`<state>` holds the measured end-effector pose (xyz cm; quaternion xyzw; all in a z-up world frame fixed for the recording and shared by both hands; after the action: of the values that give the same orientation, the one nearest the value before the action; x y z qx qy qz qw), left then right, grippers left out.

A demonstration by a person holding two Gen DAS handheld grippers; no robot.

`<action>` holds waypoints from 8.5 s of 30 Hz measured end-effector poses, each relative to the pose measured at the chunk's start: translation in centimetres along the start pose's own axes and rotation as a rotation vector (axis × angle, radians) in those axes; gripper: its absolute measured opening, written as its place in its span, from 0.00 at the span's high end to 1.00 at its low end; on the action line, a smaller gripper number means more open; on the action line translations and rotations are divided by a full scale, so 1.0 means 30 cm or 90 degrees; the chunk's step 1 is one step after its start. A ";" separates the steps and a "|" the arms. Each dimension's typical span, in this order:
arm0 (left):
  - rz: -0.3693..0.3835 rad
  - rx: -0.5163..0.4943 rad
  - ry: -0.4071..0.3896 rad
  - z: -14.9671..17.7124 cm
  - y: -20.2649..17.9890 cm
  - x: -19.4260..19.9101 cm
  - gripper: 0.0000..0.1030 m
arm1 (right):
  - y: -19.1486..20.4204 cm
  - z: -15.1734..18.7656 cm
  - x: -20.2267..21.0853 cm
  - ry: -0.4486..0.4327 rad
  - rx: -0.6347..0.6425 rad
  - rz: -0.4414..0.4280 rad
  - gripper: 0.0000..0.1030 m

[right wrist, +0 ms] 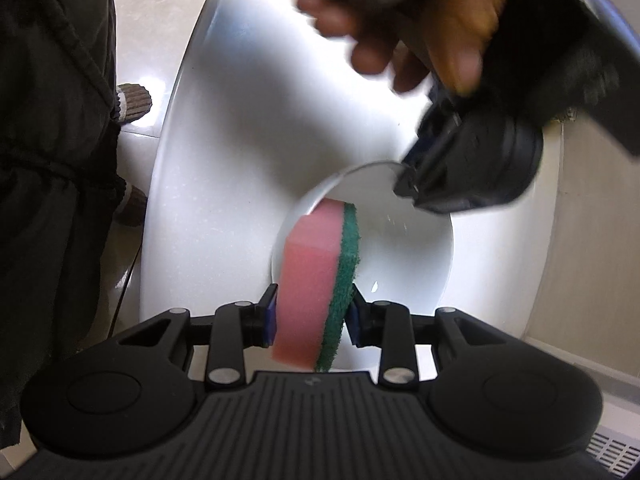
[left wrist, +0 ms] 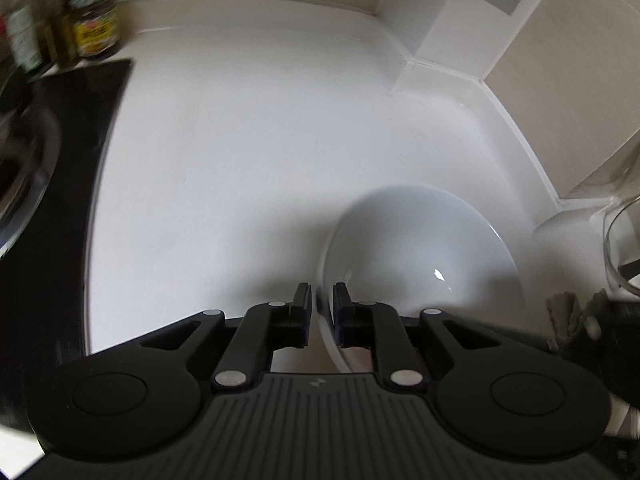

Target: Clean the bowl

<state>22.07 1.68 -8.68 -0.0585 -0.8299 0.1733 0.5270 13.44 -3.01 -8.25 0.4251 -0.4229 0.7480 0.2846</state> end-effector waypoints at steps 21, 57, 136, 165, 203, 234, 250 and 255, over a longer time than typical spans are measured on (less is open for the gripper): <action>-0.045 -0.009 -0.030 0.048 -0.015 0.038 0.90 | 0.028 0.050 -0.012 -0.041 0.056 0.031 0.72; 0.024 -0.009 -0.017 0.067 0.005 0.048 0.80 | 0.055 -0.173 -0.323 0.060 0.085 -0.004 0.72; 0.109 -0.134 0.043 -0.014 -0.007 -0.086 0.86 | -0.106 -0.086 -0.237 0.068 -0.071 -0.093 0.74; 0.108 -0.229 0.035 -0.071 -0.043 -0.121 0.95 | -0.423 0.329 -0.149 -0.058 -0.652 -0.025 0.74; 0.086 -0.335 0.048 -0.131 -0.106 -0.150 0.89 | -0.073 0.538 -0.209 -0.161 -1.215 -0.233 0.72; -0.002 -0.293 0.025 -0.078 -0.062 -0.054 0.86 | 0.051 0.629 -0.094 -0.261 -1.286 -0.130 0.74; -0.027 -0.410 0.076 0.027 -0.052 0.012 0.88 | 0.045 0.569 -0.068 -0.293 -1.185 -0.107 0.74; 0.024 -0.475 0.095 -0.032 -0.097 -0.018 0.88 | 0.023 0.584 -0.097 -0.271 -1.233 -0.082 0.74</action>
<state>23.41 -0.98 -7.75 -0.2741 -0.7939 -0.1362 0.5254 21.19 -18.84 -6.14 0.1572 -0.8695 -0.0289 0.4673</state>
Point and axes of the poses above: each gripper's, at about its wrist camera, not at the fingertips, and x roughly against the way its jaws point, y to its left, z to its underside, the point moved 8 cm from there along -x, roughly the way its jaws point, and after that the axes turned 14 degrees about x, right-handed, at the moved point
